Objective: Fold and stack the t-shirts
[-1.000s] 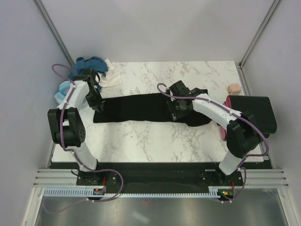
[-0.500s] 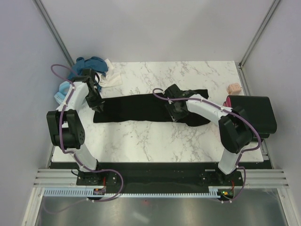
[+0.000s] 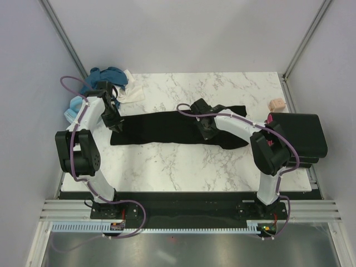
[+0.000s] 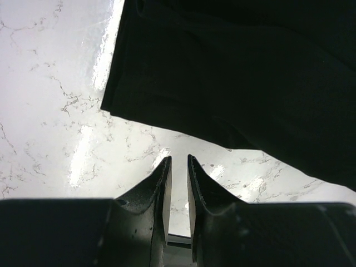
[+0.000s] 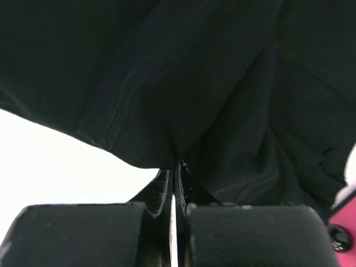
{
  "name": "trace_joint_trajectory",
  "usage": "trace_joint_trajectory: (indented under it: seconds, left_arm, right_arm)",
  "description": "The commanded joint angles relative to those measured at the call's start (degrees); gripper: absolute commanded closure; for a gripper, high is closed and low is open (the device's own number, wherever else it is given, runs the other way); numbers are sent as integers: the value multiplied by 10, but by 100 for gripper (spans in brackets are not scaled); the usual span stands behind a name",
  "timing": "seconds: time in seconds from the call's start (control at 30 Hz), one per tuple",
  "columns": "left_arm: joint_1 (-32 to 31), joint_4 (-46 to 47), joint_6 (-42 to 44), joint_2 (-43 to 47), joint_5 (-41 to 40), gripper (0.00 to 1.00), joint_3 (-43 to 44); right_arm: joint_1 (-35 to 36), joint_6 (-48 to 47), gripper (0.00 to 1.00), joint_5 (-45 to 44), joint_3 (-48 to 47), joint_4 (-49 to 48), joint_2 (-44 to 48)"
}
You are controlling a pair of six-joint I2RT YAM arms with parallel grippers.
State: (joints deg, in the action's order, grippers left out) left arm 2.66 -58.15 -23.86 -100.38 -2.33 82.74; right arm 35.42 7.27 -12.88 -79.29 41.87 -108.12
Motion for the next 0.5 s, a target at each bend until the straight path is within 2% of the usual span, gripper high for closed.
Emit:
trace_joint_trajectory:
  seconds: [0.0,0.23,0.47]
  left_arm:
    - [2,14,20,3,18,76,3]
    - [1,13,19,5,40,76,2]
    - [0,13,18,4,57,76,-1]
  right_arm:
    - [3,0,100,-63,-39,1,40]
    - [-8,-21,100,-145,-85,19,77]
    - [-57,-26,100,-173,-130,22,25]
